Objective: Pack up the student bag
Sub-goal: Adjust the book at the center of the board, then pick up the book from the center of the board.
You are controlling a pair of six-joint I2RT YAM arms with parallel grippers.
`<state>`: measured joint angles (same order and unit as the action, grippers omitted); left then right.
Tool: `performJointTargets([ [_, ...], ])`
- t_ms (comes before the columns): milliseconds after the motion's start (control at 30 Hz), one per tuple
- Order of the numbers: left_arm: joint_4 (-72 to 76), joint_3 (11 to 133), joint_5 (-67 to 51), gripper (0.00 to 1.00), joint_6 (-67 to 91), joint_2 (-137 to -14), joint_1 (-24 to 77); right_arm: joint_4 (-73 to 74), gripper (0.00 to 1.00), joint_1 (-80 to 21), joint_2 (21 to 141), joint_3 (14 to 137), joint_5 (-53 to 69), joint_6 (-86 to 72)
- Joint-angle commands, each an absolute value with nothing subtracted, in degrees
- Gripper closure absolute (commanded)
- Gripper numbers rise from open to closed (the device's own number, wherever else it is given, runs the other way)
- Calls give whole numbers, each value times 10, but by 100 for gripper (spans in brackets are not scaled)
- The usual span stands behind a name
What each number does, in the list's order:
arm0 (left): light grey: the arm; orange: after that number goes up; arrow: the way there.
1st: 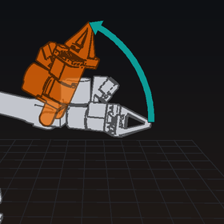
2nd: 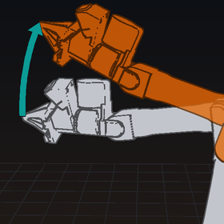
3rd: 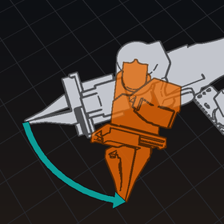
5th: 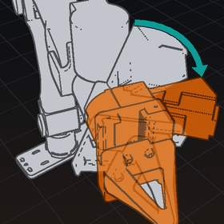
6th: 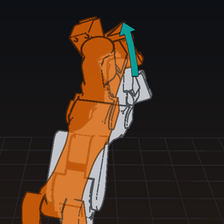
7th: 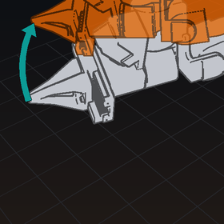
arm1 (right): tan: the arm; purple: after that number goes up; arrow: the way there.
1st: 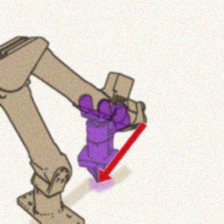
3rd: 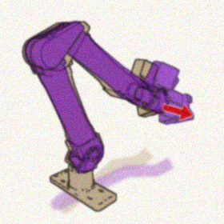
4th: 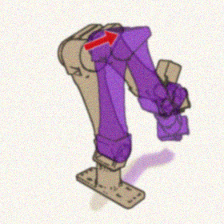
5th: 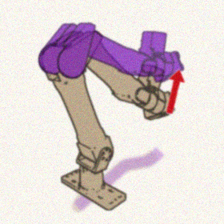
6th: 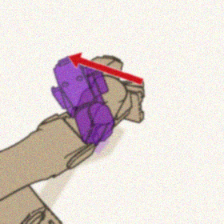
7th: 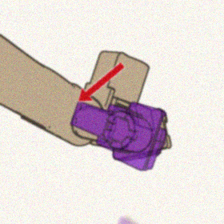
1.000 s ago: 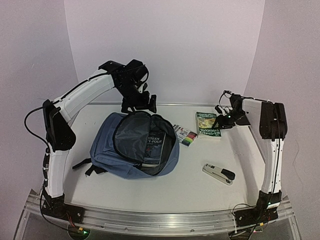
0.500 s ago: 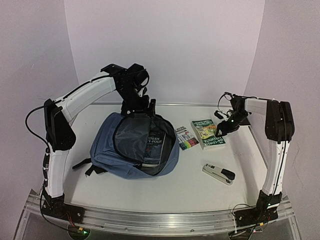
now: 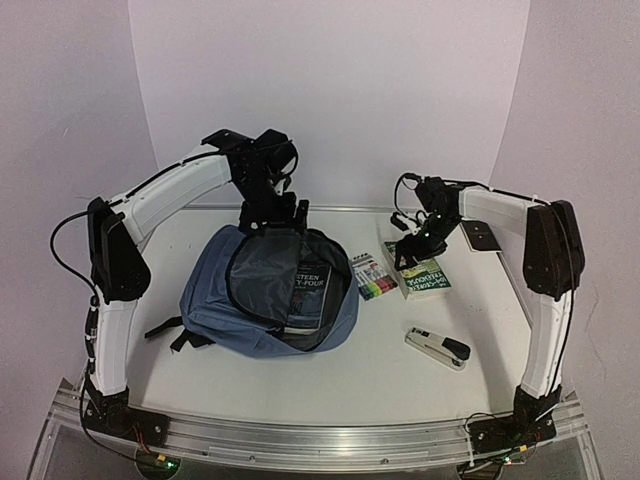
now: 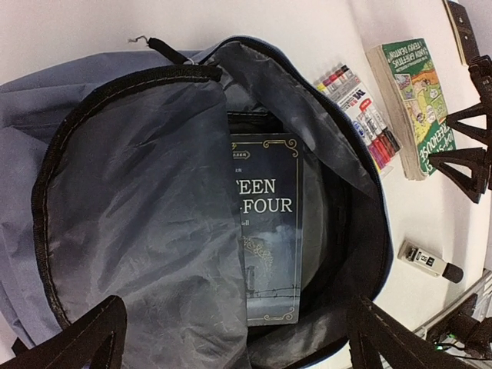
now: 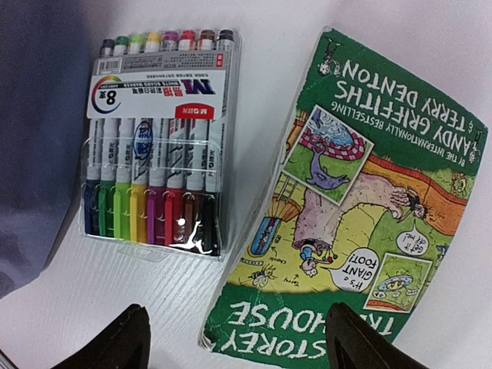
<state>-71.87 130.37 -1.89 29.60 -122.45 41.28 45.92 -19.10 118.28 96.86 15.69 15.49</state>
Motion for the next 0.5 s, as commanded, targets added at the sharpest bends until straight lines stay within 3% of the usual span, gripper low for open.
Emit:
performJointTargets([
  [0,-712,1285,-5,0,300,-1173,413,435,23,-198,1214,975,119,109],
  [100,-714,1283,-5,0,303,-1170,413,421,26,-207,1240,971,76,102],
  [233,-713,1276,15,0,306,-1165,413,403,42,-216,1270,964,32,99],
  [467,-712,1268,24,0,306,-1160,413,371,39,-240,1301,920,-54,94],
])
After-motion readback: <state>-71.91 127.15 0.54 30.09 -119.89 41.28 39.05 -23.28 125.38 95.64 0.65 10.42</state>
